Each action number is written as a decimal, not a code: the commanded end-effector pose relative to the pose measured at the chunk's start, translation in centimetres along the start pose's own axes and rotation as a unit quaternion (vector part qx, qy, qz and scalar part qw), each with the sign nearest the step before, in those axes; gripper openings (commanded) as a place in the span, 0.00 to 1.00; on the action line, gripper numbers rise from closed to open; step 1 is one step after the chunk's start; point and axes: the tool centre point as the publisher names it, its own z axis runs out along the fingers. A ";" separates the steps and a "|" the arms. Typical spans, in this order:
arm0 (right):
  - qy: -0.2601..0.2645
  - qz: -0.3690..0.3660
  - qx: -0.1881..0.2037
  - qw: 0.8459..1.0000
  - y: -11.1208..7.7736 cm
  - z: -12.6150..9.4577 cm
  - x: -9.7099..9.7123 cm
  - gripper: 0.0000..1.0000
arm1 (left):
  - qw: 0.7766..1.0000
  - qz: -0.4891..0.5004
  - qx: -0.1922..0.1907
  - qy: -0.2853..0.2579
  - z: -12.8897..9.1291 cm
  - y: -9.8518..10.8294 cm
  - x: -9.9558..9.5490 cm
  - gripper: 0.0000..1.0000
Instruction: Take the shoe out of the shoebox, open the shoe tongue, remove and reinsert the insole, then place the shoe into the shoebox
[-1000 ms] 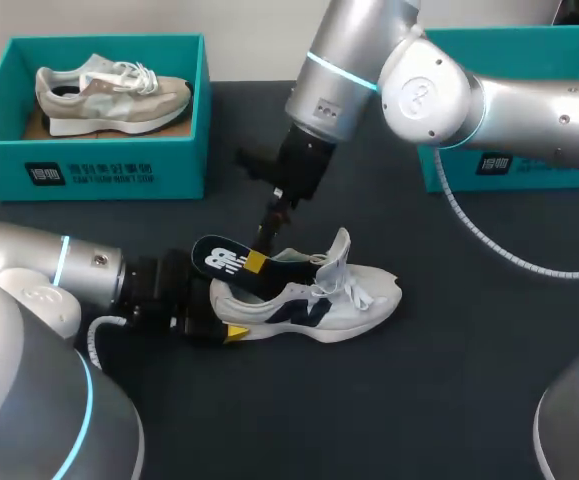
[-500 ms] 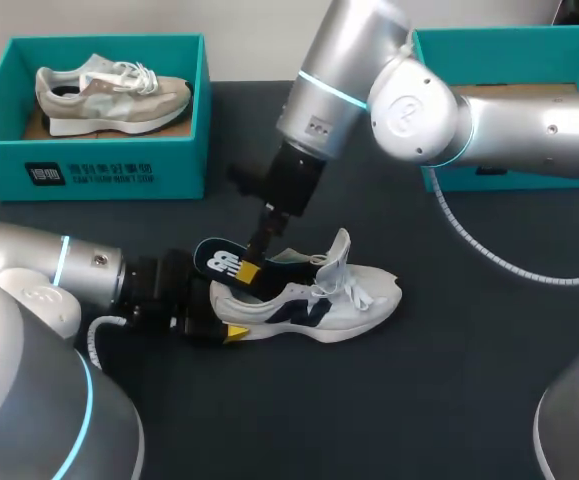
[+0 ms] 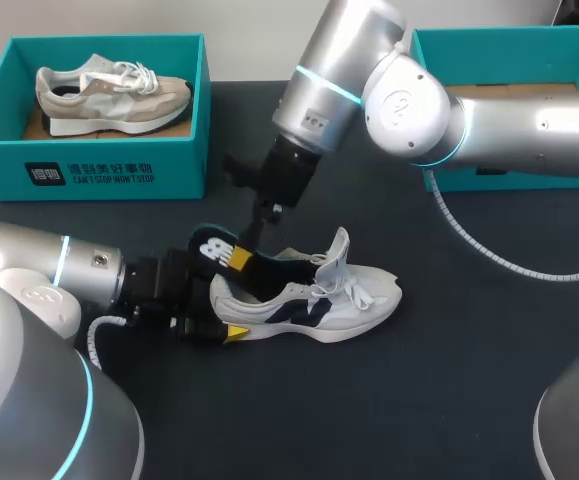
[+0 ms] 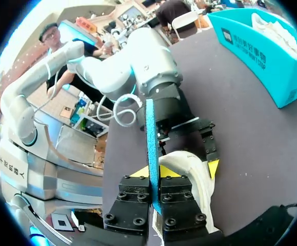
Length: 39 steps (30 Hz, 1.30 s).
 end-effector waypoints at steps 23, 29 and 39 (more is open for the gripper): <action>-0.013 0.220 -0.374 0.901 8.2 -14.9 0.3 0.00 | 1.000 0.000 -0.001 -0.001 0.8 0.5 0.1 0.00; -0.013 0.220 -0.374 0.901 8.2 -14.9 0.3 0.00 | 1.000 0.000 -0.001 -0.001 0.8 0.5 0.1 0.00; 0.014 0.217 -0.402 0.889 7.4 -14.1 0.5 0.00 | 1.000 0.000 -0.001 -0.001 0.8 0.5 0.1 0.00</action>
